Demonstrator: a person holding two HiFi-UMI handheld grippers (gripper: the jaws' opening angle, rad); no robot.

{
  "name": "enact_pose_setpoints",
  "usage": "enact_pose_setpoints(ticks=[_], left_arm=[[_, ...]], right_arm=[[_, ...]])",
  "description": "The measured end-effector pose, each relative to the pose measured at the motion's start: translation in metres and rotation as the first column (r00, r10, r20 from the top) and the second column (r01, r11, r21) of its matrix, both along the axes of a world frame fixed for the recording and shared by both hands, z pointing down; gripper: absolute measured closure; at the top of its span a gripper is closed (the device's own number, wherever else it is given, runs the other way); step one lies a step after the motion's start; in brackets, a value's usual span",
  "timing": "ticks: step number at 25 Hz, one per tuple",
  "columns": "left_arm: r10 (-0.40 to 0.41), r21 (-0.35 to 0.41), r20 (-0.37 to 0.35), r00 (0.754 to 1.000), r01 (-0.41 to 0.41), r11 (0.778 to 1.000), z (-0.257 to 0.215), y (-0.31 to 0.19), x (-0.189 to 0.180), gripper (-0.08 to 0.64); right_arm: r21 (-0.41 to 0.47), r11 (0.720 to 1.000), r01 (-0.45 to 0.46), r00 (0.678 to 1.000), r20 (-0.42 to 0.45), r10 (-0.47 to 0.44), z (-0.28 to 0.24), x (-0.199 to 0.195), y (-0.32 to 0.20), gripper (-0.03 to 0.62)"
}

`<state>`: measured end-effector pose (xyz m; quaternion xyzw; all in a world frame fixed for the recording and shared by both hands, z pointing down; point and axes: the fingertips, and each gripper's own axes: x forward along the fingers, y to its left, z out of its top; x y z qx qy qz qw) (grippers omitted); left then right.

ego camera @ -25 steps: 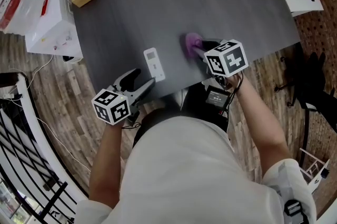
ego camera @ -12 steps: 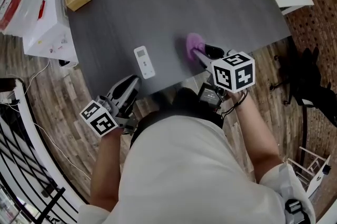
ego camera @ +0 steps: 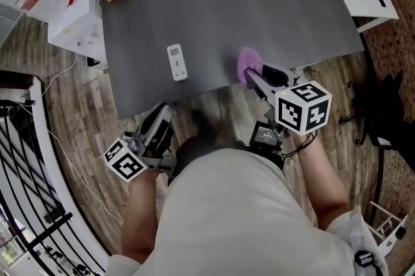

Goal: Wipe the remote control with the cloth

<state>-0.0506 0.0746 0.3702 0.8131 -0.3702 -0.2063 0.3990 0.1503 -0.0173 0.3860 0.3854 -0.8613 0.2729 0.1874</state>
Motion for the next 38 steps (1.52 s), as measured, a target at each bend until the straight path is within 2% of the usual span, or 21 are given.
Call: enact_pose_setpoints(ticks=[3,6,11,18,21,24,28,32,38], left_arm=[[-0.04,0.02,-0.01,0.999,0.04,0.999,-0.01,0.024,0.017,0.515],[-0.078,0.043,0.01,0.997,0.078,0.996,-0.02,0.049,0.033,0.517],[-0.105,0.104,0.015,0.994,0.103,0.989,-0.041,0.103,0.06,0.517],[-0.15,0.079,0.027,0.988,0.147,0.986,-0.034,0.168,0.094,0.517],[-0.141,0.073,0.022,0.99,0.139,0.988,-0.038,0.176,0.093,0.517],[-0.104,0.084,0.022,0.994,0.102,0.991,-0.044,0.172,0.101,0.517],[-0.051,0.111,0.02,0.999,0.048,0.993,-0.062,0.16,0.118,0.517],[-0.018,0.119,0.037,0.999,0.014,0.993,-0.069,0.16,0.119,0.518],[-0.01,0.057,0.018,1.0,0.009,0.998,-0.05,0.174,0.097,0.518]], right_arm=[[0.021,0.999,-0.024,0.999,0.045,0.023,-0.018,0.024,0.027,0.482],[0.031,0.998,-0.045,0.996,0.076,0.043,-0.032,0.053,0.061,0.482],[0.073,0.997,-0.032,0.996,0.086,0.026,-0.047,0.087,0.112,0.482],[0.009,1.0,-0.01,0.994,0.111,0.009,-0.034,0.126,0.164,0.482],[0.029,0.999,-0.034,0.987,0.156,0.029,-0.05,0.13,0.167,0.482],[0.073,0.996,-0.058,0.984,0.172,0.045,-0.066,0.137,0.168,0.482],[0.084,0.992,-0.098,0.977,0.198,0.08,-0.078,0.146,0.169,0.482],[0.097,0.991,-0.096,0.97,0.234,0.071,-0.087,0.13,0.17,0.482],[0.099,0.989,-0.112,0.966,0.244,0.085,-0.091,0.1,0.169,0.483]])
